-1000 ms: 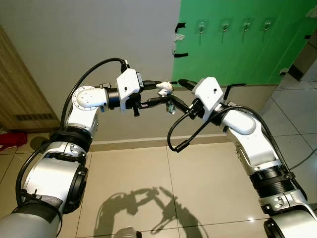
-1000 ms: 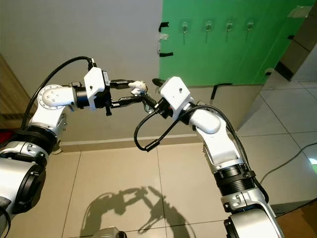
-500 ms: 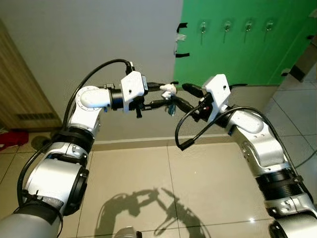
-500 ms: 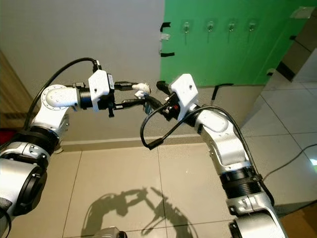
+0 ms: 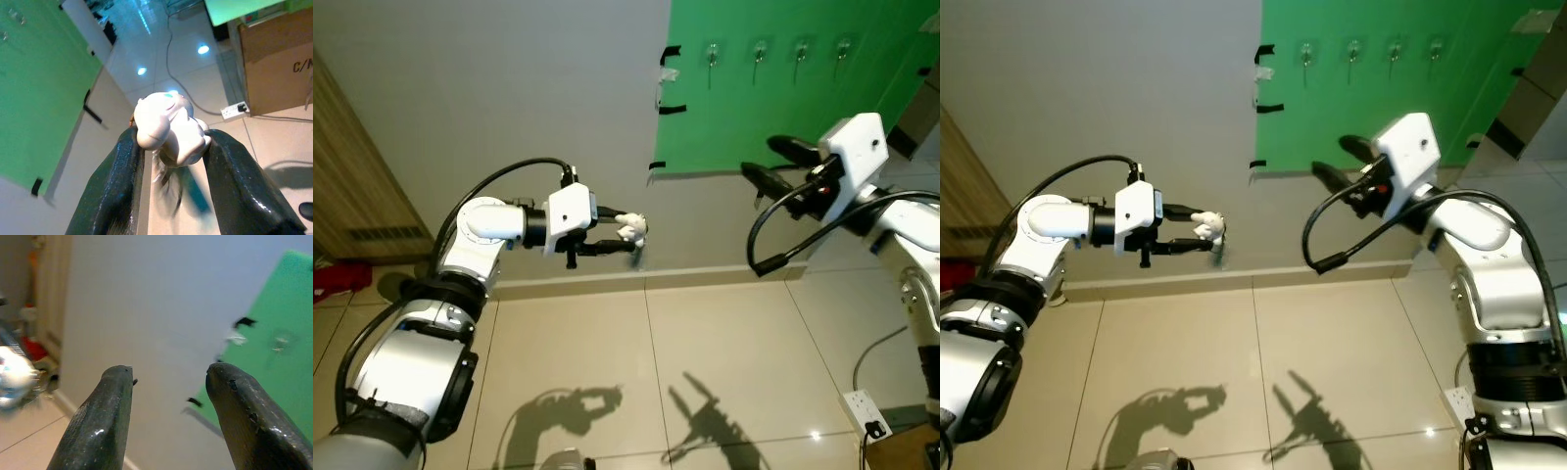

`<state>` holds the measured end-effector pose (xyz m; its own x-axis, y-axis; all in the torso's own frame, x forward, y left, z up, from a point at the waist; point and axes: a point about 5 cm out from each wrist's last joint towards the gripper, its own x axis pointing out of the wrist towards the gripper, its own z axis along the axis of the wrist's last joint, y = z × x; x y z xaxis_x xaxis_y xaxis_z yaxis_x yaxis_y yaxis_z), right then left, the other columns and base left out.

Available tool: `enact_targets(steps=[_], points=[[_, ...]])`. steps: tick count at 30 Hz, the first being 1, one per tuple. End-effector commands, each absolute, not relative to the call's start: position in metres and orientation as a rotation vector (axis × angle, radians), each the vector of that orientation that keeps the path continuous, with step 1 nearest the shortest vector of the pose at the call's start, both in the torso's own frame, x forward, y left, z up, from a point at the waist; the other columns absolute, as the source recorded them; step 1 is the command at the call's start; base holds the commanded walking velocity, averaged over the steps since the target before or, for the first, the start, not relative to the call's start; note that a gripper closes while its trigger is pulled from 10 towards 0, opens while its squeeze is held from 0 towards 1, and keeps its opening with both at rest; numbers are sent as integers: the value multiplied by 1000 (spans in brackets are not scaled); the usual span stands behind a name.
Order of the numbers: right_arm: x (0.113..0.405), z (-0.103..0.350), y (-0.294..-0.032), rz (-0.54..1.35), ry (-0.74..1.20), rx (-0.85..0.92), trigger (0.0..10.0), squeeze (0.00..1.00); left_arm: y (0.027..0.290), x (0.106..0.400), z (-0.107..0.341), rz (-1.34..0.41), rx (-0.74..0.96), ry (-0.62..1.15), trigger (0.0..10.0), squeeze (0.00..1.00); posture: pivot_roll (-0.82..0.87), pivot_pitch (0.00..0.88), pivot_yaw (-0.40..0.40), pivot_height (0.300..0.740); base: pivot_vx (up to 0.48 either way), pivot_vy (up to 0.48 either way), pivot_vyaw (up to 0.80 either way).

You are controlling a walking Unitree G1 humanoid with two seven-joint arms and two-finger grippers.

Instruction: Hang keys on a hook

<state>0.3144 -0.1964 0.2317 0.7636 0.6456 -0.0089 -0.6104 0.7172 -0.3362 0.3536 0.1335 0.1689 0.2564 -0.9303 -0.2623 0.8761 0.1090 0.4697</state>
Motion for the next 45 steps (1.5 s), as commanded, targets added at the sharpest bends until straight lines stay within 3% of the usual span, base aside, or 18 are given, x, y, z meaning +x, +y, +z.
enact_targets(steps=[1, 20, 45], points=[[312, 235, -195, 722, -113, -337, 10000, 0, 132, 355, 176, -1348, 645, -118, 10000, 0, -5, 0, 67, 740, 0, 0, 0], [316, 178, -151, 832, 14, -371, 10000, 0, 128, 358, 189, -1351, 606, -169, 10000, 0, 3, 0, 75, 740, 0, 0, 0], [328, 165, -130, 884, 13, -401, 10000, 0, 125, 358, 187, -1362, 600, -165, 10000, 0, 8, 0, 77, 740, 0, 0, 0]])
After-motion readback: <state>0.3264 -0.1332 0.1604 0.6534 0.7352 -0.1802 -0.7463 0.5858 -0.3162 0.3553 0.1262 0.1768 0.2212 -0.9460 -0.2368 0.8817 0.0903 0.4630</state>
